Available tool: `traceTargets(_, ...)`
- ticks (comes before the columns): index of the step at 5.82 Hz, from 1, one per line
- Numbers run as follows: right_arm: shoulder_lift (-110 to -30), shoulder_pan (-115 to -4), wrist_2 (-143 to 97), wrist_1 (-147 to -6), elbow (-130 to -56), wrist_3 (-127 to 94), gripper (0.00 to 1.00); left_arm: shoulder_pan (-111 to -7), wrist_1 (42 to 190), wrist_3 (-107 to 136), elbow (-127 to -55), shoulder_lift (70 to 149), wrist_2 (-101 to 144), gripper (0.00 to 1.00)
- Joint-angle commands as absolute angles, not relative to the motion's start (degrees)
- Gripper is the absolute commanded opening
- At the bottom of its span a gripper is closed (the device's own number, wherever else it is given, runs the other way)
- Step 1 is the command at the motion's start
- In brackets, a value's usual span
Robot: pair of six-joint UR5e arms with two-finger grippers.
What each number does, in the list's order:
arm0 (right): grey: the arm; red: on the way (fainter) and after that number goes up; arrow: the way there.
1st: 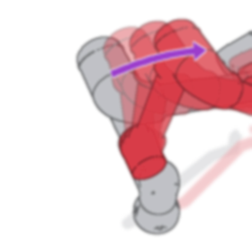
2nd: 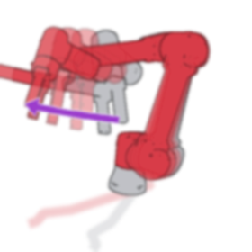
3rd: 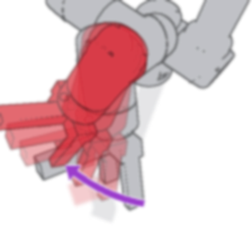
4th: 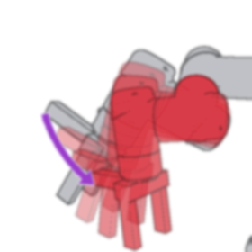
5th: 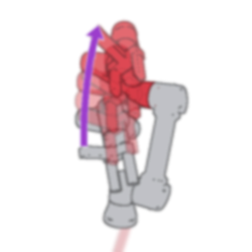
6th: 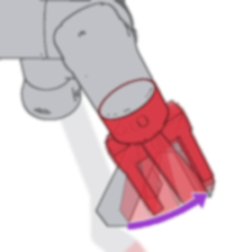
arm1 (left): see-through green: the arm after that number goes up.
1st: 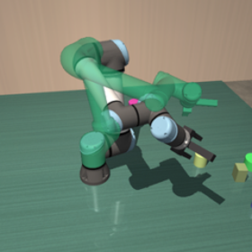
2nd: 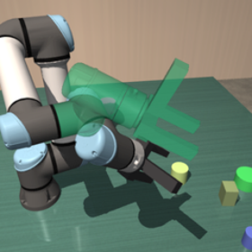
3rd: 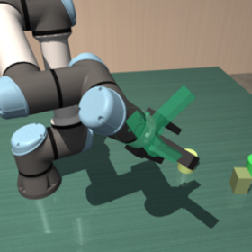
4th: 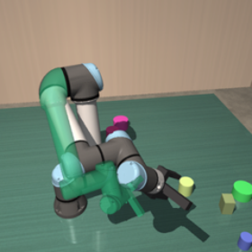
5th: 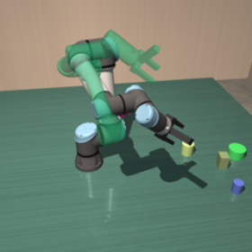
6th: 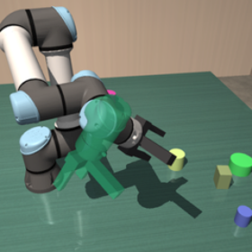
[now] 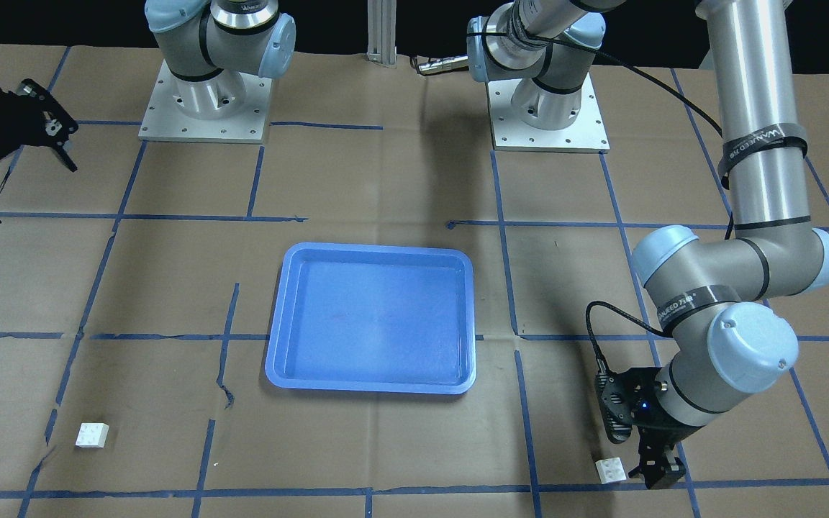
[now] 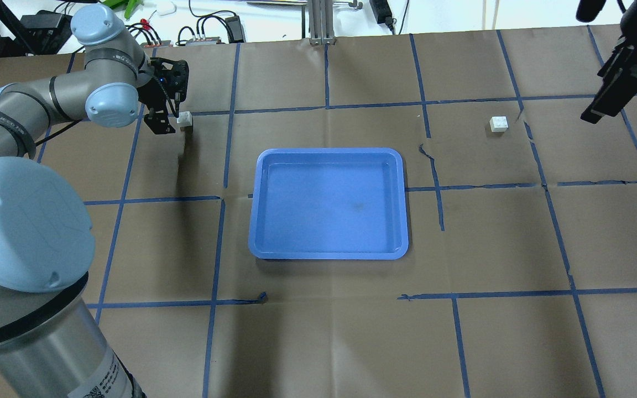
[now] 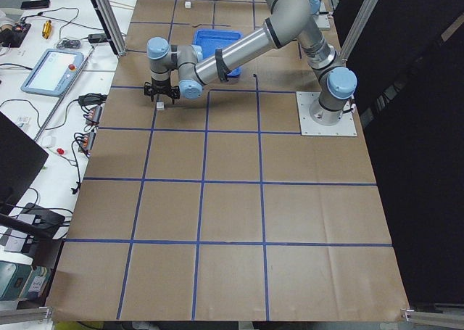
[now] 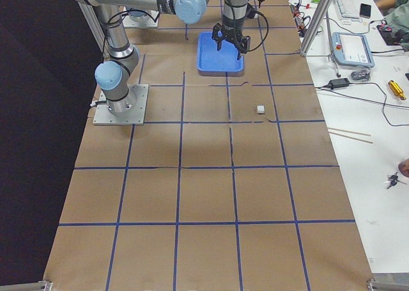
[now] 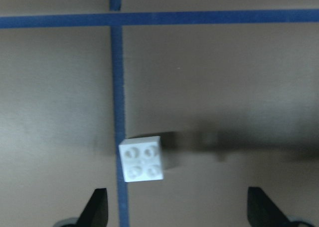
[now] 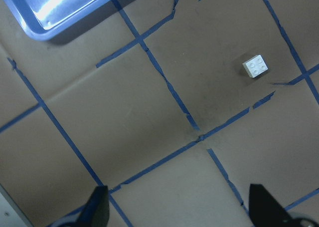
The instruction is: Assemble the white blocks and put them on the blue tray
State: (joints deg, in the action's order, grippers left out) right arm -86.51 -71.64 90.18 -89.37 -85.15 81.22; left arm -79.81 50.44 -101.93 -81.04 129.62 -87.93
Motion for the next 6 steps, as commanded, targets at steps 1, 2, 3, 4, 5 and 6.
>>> traceTargets(1, -82.82, -68.65, 89.91, -95.16, -84.12, 100.98, 1.00, -79.80, 50.01, -102.04, -78.84, 132.79, -88.07, 0.97)
traceTargets(2, -80.01, -68.64, 85.39, -95.27, -81.59, 108.30, 1.00, -79.80, 50.01, -101.95, -78.75, 133.67, -87.89, 0.90)
traceTargets(3, -76.76, -68.64, 82.91, -95.10, -79.21, 112.46, 1.00, -79.80, 50.01, -101.95, -78.66, 134.12, -87.98, 0.63)
traceTargets(4, -74.81, -68.56, 82.27, -94.58, -77.80, 113.02, 1.00, -79.80, 50.01, -101.95, -78.75, 134.21, -87.72, 0.45)
traceTargets(5, -72.36, -68.47, 77.74, -95.27, -77.52, 116.51, 1.00, -79.80, 50.01, -101.95, -78.66, 134.03, -87.54, 0.13)
traceTargets(6, -69.90, -67.25, 77.17, -95.27, -77.35, 117.76, 1.00, -79.80, 50.71, -101.95, -77.70, 133.34, -87.54, 0.00)
